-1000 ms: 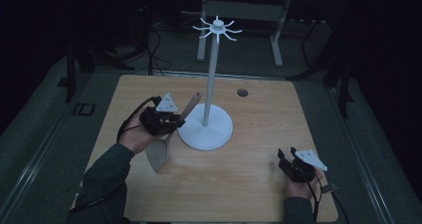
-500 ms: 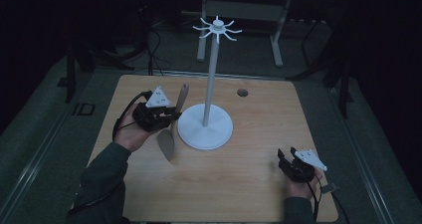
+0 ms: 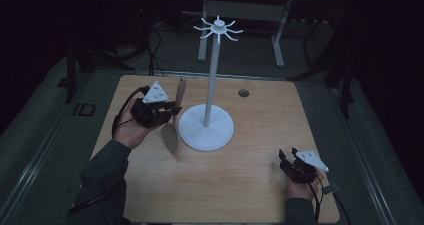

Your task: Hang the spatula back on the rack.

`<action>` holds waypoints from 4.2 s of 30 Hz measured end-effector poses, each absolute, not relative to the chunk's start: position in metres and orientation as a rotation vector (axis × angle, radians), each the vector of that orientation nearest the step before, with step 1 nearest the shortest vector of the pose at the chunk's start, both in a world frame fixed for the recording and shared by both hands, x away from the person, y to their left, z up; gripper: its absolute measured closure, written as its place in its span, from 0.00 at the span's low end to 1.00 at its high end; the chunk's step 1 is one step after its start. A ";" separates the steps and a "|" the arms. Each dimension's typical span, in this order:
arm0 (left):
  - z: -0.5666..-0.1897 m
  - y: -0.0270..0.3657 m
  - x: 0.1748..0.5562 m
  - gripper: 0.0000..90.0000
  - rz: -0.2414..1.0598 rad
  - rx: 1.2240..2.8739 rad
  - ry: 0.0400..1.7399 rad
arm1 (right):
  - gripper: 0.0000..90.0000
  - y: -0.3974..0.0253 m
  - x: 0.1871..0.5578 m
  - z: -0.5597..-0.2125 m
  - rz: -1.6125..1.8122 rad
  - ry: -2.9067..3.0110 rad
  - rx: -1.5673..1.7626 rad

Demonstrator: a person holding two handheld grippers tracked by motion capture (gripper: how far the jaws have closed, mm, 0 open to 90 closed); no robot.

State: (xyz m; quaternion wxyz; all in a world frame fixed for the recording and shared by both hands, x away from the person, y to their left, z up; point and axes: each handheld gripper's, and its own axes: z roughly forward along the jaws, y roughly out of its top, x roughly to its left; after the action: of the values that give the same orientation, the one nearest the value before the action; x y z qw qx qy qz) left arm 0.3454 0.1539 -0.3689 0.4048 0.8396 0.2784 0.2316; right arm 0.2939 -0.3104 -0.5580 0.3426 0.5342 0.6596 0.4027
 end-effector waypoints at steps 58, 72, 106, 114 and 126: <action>-0.316 0.136 0.356 0.85 0.616 1.964 0.715 | 0.52 -0.311 0.294 -0.558 1.051 1.715 1.386; -0.312 0.129 0.365 0.85 0.632 1.941 0.709 | 0.51 -0.311 0.293 -0.558 1.053 1.715 1.384; -0.295 0.113 0.388 0.85 0.630 1.986 0.724 | 0.51 -0.311 0.293 -0.558 1.053 1.714 1.383; -0.295 0.107 0.395 0.85 0.622 1.993 0.734 | 0.51 -0.311 0.293 -0.558 1.052 1.714 1.383; -0.300 0.100 0.403 0.85 0.610 1.998 0.737 | 0.51 -0.311 0.293 -0.558 1.055 1.713 1.385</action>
State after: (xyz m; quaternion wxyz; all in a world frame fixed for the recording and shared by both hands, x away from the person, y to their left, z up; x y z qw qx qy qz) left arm 0.4033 0.1001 -0.2995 0.4469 0.8068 0.2978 0.2465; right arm 0.2931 -0.3107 -0.5580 0.3427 0.5327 0.6589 0.4058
